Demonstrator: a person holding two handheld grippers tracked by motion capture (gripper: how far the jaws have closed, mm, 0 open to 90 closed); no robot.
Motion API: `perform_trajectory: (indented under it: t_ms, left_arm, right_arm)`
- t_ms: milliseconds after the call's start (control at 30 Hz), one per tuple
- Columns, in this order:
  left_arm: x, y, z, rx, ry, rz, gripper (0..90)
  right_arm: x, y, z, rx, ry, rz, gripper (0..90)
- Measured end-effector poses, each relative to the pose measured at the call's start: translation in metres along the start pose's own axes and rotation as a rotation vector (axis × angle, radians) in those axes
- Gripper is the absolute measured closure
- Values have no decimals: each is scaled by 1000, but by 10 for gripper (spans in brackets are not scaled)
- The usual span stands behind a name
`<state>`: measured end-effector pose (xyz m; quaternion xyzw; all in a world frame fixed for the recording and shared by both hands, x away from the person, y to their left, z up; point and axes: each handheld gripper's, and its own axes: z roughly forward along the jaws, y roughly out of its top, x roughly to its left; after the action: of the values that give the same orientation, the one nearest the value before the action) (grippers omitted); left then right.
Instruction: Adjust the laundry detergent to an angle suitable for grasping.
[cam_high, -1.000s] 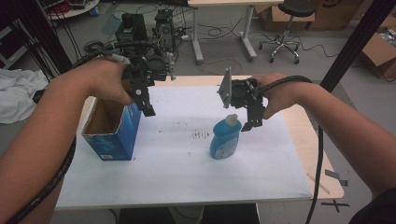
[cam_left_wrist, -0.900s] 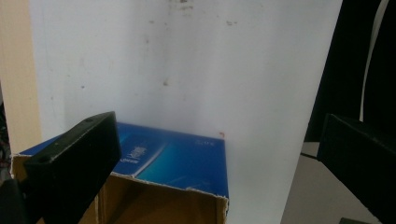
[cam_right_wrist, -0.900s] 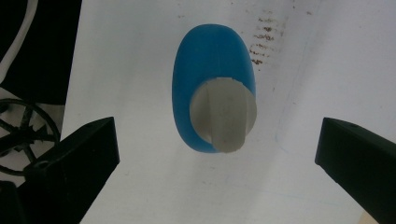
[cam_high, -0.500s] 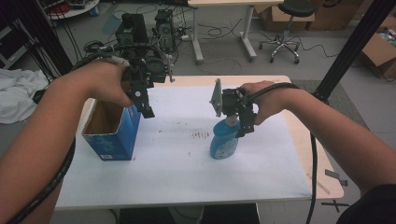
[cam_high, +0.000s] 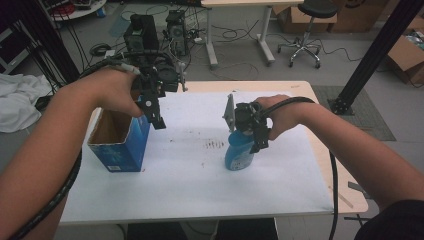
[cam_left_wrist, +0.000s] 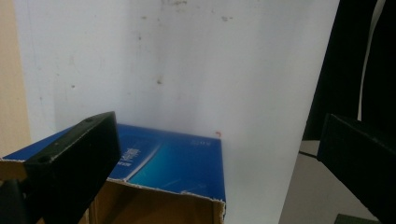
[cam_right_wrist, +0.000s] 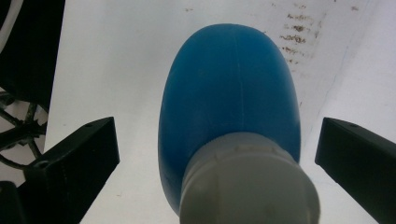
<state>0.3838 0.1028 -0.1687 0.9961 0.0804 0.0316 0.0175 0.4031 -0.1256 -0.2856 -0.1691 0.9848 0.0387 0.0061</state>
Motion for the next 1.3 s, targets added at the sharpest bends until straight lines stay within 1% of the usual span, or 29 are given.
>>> perform_trajectory:
  t_ms: [233,367,467,600,800,967,1300]
  left_arm:
    - [1,1,2,-2,-1,4,1]
    - [2,3,3,-2,3,11,1]
    - [2,3,4,0,3,13,1]
    - [2,3,4,-2,4,12,1]
    - [3,2,5,-4,6,9,3]
    - [3,2,6,-5,7,8,3]
    - [4,2,8,-4,5,8,3]
  right_arm:
    - [0,-1,7,0,-1,-3,0]
    - [0,-1,7,1,-6,-5,0]
    - [0,-1,7,-1,-21,-12,2]
    - [1,0,7,-8,-26,-18,15]
    - [1,-1,9,-6,-24,-21,51]
    - [1,-1,10,3,-23,-27,103]
    - [1,-2,9,-1,-30,-21,134]
